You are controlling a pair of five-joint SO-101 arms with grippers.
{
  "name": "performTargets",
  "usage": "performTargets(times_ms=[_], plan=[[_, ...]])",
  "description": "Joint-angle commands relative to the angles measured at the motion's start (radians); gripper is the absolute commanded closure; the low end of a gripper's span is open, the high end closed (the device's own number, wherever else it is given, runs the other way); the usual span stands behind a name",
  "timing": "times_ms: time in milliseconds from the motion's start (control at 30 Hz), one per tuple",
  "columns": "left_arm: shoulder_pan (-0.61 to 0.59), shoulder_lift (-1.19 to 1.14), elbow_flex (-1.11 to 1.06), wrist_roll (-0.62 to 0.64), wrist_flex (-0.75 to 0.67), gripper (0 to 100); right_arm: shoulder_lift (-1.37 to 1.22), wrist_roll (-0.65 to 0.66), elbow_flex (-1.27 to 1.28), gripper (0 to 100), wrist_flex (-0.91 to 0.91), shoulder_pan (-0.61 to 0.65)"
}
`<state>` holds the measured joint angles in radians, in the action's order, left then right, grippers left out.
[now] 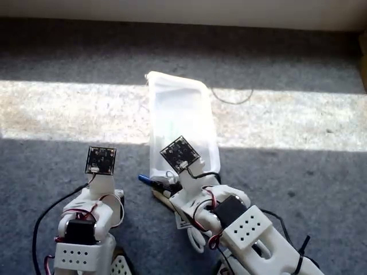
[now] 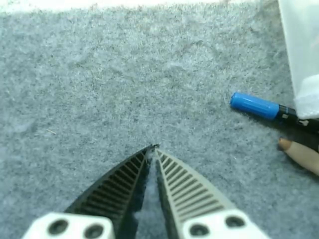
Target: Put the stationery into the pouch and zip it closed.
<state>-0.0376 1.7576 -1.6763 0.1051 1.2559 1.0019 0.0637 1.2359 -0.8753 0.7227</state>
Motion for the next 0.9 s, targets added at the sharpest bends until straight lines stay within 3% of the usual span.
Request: performTargets(times_ms=[0,500,867], plan=[[0.015,0.01,-0.022,0.008,0.006,99,0.059,-0.043,0.004,99.4,0.024,-0.024],[0.053,0.012,-0.019,0.003,0.04,99,0.17,-0.063,0.042,99.4,0.024,-0.094],[0.053,0.012,0.159,0.006,0.055,99,0.173,-0.063,0.122,99.4,0.117,-0.097]])
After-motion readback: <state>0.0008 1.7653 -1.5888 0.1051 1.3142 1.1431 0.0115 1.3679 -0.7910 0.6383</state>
